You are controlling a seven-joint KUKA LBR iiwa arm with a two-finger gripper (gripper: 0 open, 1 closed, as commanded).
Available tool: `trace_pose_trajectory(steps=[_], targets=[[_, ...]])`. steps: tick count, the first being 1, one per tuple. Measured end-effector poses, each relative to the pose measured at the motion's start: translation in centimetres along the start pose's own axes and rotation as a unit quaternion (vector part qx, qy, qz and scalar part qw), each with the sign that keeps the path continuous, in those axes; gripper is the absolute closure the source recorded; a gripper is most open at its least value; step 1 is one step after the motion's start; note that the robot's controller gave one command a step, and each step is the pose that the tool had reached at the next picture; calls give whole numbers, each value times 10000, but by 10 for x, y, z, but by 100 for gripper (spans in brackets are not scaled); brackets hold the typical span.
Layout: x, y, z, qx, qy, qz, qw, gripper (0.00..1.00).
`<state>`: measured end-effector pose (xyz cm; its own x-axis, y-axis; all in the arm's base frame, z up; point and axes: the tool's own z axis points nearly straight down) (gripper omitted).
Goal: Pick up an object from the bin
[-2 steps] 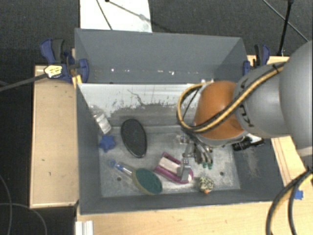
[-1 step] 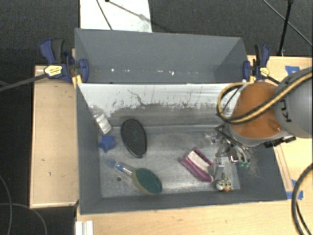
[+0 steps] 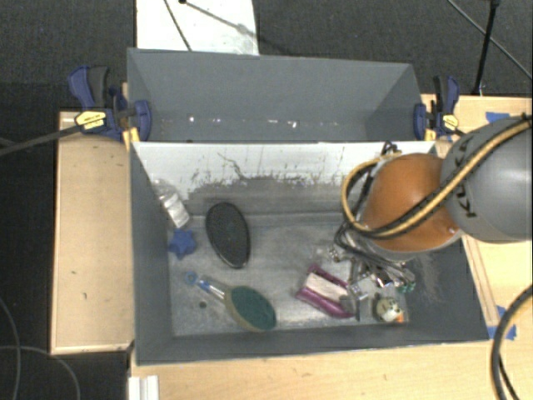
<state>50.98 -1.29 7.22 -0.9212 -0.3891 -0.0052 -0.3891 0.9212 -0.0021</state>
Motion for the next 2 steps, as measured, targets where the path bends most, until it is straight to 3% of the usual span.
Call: trace_pose_trajectory(steps=[1, 2], targets=[[63, -78, -11, 6, 27, -324, 9995, 0], [57, -87, -50, 6, -4, -712, 9975, 0]])
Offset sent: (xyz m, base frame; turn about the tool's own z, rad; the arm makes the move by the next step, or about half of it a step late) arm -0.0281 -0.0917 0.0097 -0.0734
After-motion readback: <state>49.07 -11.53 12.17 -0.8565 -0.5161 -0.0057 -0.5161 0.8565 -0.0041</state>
